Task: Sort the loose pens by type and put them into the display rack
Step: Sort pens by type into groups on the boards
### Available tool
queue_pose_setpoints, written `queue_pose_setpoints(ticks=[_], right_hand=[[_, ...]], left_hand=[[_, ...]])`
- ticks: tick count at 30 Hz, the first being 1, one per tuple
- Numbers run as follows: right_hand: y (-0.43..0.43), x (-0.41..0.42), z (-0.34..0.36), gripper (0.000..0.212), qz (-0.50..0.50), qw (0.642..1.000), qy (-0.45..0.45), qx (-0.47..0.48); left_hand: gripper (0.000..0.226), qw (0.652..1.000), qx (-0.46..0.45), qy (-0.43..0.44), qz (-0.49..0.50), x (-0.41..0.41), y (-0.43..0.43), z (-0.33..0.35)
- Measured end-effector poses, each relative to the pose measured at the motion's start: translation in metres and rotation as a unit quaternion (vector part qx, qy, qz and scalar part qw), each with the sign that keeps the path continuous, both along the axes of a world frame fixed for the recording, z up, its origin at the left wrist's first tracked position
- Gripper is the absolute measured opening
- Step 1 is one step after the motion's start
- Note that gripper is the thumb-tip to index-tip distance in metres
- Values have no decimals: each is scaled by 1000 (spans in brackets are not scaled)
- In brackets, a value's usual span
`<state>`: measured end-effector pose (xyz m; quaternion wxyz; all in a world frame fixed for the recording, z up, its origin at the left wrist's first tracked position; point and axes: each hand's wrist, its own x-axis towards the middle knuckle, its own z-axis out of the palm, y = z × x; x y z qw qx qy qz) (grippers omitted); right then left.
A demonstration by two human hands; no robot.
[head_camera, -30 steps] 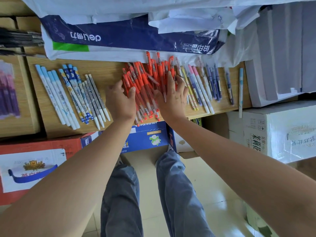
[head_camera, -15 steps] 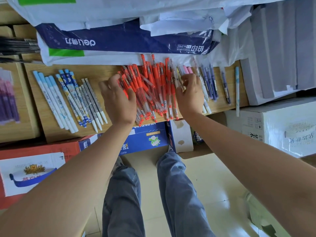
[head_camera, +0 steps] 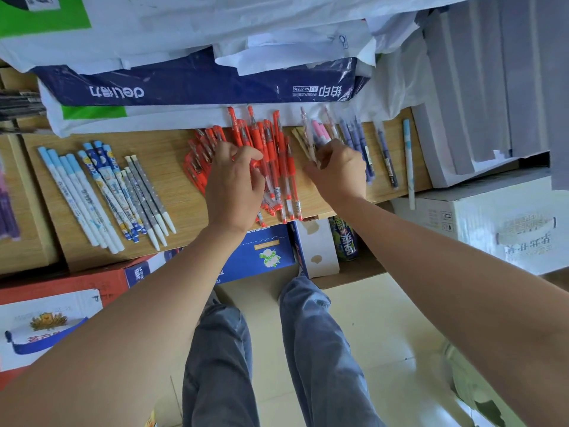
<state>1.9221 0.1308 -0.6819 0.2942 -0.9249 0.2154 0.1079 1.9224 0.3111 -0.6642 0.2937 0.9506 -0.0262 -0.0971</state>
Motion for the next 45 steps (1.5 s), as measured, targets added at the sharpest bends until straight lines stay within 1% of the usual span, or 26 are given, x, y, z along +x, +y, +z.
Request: queue_pose_setpoints(ticks=[2,3,5,6,8,9,10,11,14,17,18,22,25,30,31,33,35,36,38,40,42,45], right_hand=[[-2,-1,9,19,1,998,-32,56],[-2,-2,14,16,25,995,-39,83],[1,-6,22,14,92,988,-27,124],[2,-8,25,14,118,983,-15,140],[0,-13,29,13,140,975,-8,173],[-3,-14,29,13,134,974,-14,180],[-8,-14,28,12,117,979,-25,168],[-16,-14,25,12,94,986,-34,135],[-41,-15,14,12,32,999,-15,6],[-50,-17,9,17,72,996,23,-46],[-51,-16,8,16,79,995,24,-56],[-57,-10,5,16,48,996,8,-75],[-59,-6,3,20,63,994,30,-83],[-58,2,5,23,46,994,74,-66],[-59,3,6,22,40,995,71,-57],[-60,3,8,19,20,999,35,-24],[-61,2,12,14,17,999,-15,40],[-61,0,15,11,34,996,-27,74],[-58,-4,21,8,93,988,-17,123],[-56,-9,26,7,146,978,4,150],[-56,-11,30,7,160,971,23,174],[-57,-10,38,11,141,961,55,231]], left_hand=[[16,999,-41,8,4,1,-9,3],[15,996,-82,22,8,2,-15,5],[18,982,-167,84,34,5,-30,8],[22,973,-193,113,51,7,-37,9],[32,965,-205,137,85,11,-45,8],[35,962,-206,148,101,13,-46,7],[37,958,-209,159,118,15,-45,5],[39,954,-210,168,130,15,-44,4],[39,953,-199,186,132,14,-41,5],[42,961,-179,185,105,11,-43,3],[43,963,-174,180,102,10,-43,2],[44,965,-163,183,94,11,-49,0],[44,963,-168,192,90,13,-52,1],[51,957,-180,208,94,16,-56,1],[54,954,-187,213,99,16,-56,2],[54,948,-199,226,103,19,-58,3],[49,940,-215,243,104,23,-61,5],[44,932,-232,256,108,24,-64,7],[35,910,-277,284,120,24,-73,13],[32,889,-319,302,128,24,-80,16],[32,883,-336,304,126,24,-82,17],[26,879,-344,304,129,25,-81,18]])
